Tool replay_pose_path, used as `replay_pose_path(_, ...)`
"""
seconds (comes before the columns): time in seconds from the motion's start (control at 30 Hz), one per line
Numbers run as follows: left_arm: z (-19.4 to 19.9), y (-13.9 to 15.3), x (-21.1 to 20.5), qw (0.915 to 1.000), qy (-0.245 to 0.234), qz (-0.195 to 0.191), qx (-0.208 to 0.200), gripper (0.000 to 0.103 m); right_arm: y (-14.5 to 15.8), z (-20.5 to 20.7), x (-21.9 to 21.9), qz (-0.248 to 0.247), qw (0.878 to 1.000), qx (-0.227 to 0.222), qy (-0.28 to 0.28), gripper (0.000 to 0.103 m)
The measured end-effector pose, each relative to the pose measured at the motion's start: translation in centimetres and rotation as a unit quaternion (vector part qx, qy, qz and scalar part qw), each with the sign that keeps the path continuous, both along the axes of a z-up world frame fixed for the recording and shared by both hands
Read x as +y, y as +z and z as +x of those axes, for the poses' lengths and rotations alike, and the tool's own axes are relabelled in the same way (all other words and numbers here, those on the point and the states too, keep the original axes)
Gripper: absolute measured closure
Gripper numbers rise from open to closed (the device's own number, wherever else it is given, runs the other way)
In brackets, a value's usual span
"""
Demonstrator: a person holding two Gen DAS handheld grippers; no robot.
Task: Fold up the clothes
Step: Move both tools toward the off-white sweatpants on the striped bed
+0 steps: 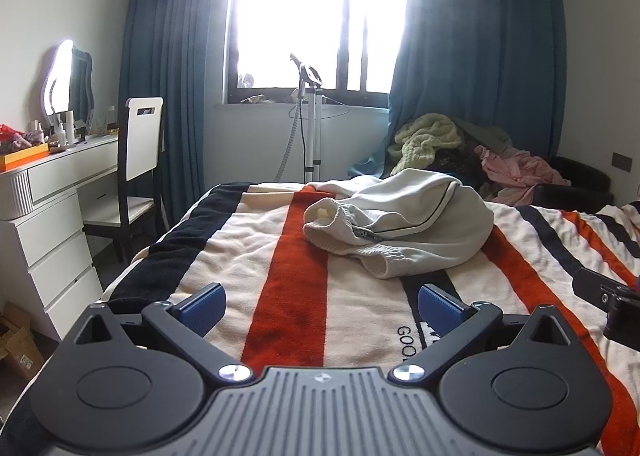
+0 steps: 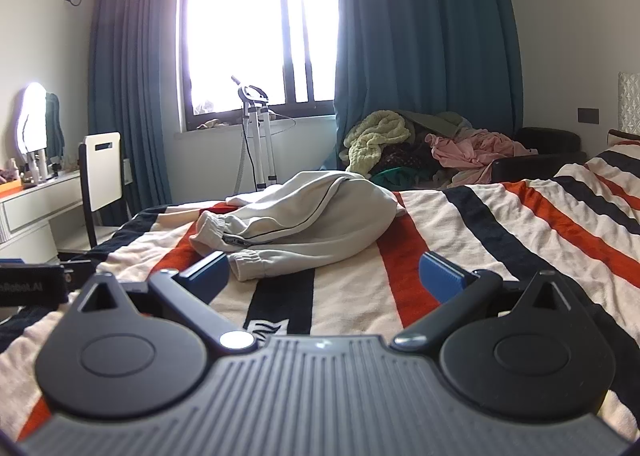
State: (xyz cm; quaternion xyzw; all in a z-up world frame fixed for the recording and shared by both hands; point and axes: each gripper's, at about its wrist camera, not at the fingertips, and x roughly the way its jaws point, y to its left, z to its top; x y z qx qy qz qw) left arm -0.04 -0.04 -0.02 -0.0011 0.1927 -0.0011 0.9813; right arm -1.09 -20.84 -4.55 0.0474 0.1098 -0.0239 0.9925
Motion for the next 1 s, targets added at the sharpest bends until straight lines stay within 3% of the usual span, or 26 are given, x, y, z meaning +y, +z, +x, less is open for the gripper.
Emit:
replay_pose_path(0.23,-0.3,-0.2,-0.3,0.9999,0.000,-0.008,-0.010,0.000,-0.2,-0.3,1.0,-0.012,1.000,-0.005,-0.001,0.000)
replay_pose_path(0.47,-0.3,0.0,-0.1,1.0000,-0.003,-0.009,-0.003,0.000,0.0,-0.5,-0.6,0.013,1.000,-0.012,0.004,0.000)
replay_pose_path(0.7,-0.6,0.0,-0.2,1.0000,-0.005,-0.005,-0.007,0.000,0.7,-1.3,0.1,-0.018,0.999,-0.038,-0.015,0.000)
replay_pose_path(1.0,-0.7,0.0,-0.3,1.0000,-0.003,-0.004,-0.008,0.000,0.2,-0.9,0.0,0.000,0.999,-0.039,-0.022,0.000)
